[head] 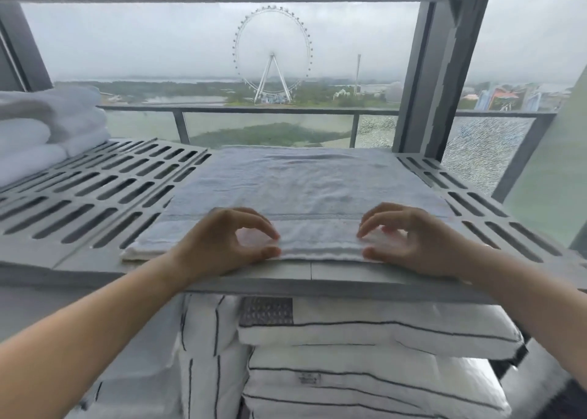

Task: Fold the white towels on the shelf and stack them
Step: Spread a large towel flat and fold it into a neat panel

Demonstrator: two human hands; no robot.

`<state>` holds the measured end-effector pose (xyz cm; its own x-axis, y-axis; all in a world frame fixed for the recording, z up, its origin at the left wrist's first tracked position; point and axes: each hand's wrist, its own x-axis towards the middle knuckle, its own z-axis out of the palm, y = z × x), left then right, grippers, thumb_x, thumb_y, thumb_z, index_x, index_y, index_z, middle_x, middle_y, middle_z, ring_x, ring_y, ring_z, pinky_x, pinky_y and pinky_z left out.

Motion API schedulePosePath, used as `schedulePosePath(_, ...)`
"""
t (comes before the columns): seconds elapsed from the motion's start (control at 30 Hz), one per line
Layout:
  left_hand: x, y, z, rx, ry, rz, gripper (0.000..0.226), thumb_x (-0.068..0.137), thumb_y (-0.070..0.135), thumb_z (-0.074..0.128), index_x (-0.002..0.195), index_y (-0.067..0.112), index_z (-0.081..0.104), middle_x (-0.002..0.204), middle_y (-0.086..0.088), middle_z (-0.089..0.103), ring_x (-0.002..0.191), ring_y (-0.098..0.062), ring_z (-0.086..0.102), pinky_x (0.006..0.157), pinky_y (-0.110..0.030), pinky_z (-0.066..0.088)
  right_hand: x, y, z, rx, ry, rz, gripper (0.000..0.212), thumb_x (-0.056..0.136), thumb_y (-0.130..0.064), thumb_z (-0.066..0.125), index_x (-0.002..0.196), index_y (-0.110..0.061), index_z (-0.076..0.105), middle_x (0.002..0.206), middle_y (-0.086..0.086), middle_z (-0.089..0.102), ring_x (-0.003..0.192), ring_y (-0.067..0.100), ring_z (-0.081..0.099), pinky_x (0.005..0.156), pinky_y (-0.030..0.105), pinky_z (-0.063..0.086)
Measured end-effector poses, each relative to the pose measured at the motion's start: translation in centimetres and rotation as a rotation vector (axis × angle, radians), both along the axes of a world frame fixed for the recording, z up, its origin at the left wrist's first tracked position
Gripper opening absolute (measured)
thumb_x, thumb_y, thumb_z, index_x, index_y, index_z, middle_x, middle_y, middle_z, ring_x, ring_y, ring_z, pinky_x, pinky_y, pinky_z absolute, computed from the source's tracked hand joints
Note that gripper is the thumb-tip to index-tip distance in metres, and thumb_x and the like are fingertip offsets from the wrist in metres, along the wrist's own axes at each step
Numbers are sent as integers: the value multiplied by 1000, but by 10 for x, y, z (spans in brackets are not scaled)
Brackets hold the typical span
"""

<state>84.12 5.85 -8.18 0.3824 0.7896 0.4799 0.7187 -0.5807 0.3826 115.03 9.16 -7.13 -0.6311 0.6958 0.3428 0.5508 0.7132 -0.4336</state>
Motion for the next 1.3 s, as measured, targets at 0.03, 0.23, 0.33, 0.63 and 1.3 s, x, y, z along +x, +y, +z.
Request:
schedulePosePath(0.03,1,-2,1,3,10,8,36,65,58,66,87,31,73,95,21,67,89,8,60,84,-15,46,4,-5,-1,9,20,-38,29,71,-44,70,93,-26,69,104,-13,61,97,3,57,86,24,48)
schedulePosePath(0.23,48,5,9,62,171,-34,37,76,52,65,106,30,67,112,13,65,99,-6,60,86,-33,49,15,-18,-7,99,56,-326,17,74,-17,72,91,-17,70,100,-5,63,90,18,60,85,30,46)
schedulePosePath(0.33,71,7,7,116,195,-75,26,84,40,62,105,27,70,109,10,67,93,-10,63,81,-34,51,12,-22,-10,164,90,-355,4,77,-15,71,79,-13,69,89,0,65,79,21,62,76,36,50)
schedulePosePath(0.63,74,-5,5,421,342,-81,13,86,17,58,93,13,68,81,-1,69,60,-23,65,46,-34,53,14,-34,-10,417,126,-246,25,60,0,65,68,-18,50,66,-9,49,58,10,49,53,21,42)
schedulePosePath(1.3,26,-25,3,316,434,-188,37,86,55,48,102,23,57,97,4,56,77,-5,46,61,-27,50,16,-50,-14,605,-195,-47,27,85,-47,55,93,-23,61,85,-7,57,72,7,51,54,25,45)
